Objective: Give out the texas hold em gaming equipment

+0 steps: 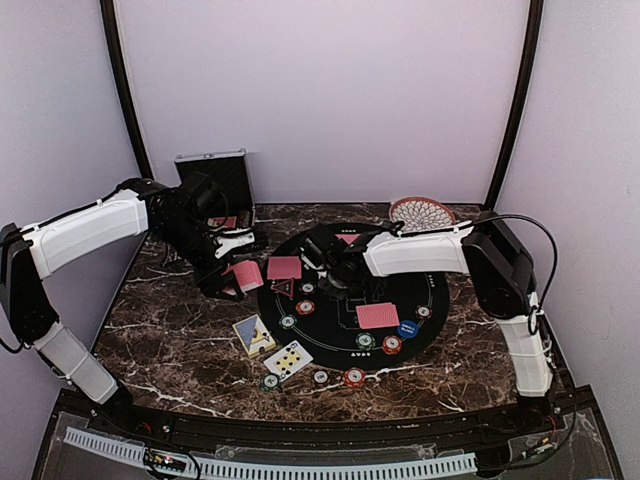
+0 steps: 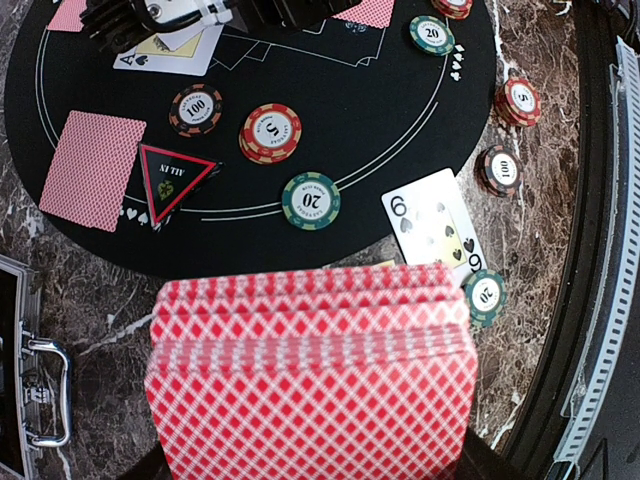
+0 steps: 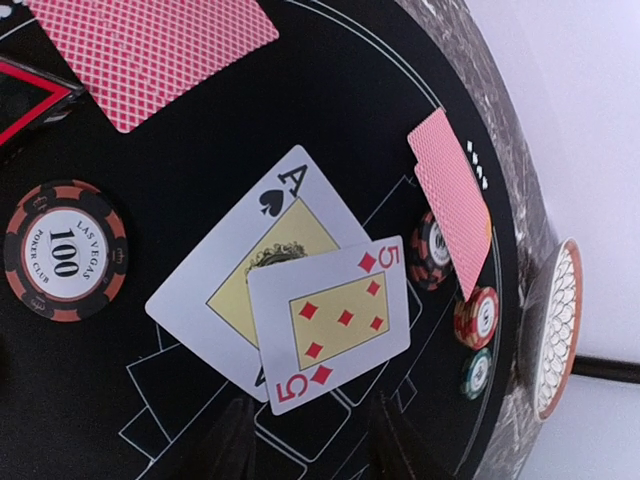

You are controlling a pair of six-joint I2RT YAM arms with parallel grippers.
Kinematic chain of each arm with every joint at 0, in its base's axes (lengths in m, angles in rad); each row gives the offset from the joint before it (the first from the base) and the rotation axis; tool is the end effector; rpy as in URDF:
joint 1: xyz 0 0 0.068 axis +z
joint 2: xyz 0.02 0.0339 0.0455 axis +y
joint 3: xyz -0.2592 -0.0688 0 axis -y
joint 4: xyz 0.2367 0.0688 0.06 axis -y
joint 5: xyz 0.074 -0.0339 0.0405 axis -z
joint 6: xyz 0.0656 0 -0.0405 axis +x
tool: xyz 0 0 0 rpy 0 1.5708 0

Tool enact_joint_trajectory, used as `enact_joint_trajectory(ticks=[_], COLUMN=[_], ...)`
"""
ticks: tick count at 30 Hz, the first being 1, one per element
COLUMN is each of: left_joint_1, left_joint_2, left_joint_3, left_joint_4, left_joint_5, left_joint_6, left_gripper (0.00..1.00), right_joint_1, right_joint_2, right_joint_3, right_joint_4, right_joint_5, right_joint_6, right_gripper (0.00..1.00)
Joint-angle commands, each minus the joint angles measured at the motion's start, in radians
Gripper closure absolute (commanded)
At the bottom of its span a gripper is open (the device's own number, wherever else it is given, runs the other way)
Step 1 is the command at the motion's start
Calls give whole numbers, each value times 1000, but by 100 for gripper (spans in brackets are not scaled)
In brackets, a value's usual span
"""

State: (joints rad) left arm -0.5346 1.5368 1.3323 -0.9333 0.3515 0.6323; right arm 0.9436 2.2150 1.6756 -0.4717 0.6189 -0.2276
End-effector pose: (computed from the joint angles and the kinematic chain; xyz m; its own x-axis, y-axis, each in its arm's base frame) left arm 0.2570 -0.1784 0.2602 -0.2739 0.8070 -0.5232 0.9478 0.3190 -0.0041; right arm 0.3109 0.3641 0.1427 -0.3765 -0.8326 -0.4063 -0.5786 0.5538 -0.5987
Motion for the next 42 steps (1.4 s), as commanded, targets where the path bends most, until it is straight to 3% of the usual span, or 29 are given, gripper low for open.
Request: enact_joint_trajectory(ticks=[1, 5, 9, 10, 15, 19, 24, 37, 42], left_joint_1=[4, 5, 4, 4, 4, 4, 5, 4, 4], left_joint_2=[-35, -36, -35, -35, -33, -35, -34, -16, -10], left_joint_3=[8, 10, 13, 14, 24, 28, 32, 43, 46], left_joint_4=[-9, -10, -9, -8, -9, -9, -2, 9, 12], left_joint_5=[24, 24, 23, 25, 24, 21, 18, 9, 13], left_joint_6=[9, 8, 7, 5, 4, 5, 5, 14, 12], left_gripper=[100, 100, 100, 100, 100, 100, 100, 100, 100], right_joint_1=[-10, -58, -117, -135, -247, -254, -252, -120, -82], right_joint_2=[-74, -172, -271, -288, -320, -326, -316, -243, -190], right_joint_3=[-22, -22, -22, -24, -59, -66, -178, -256, -216], right_joint_4=[10, 5, 8, 13, 52, 56, 237, 644, 690], right_joint_5=[-52, -127, -281, -343, -803, -972, -1215, -1404, -1419], right_joint_6=[67, 195, 354, 403, 590, 679, 896, 1252, 1304], right_gripper=[55, 40, 7, 2, 1, 2, 1, 2, 5])
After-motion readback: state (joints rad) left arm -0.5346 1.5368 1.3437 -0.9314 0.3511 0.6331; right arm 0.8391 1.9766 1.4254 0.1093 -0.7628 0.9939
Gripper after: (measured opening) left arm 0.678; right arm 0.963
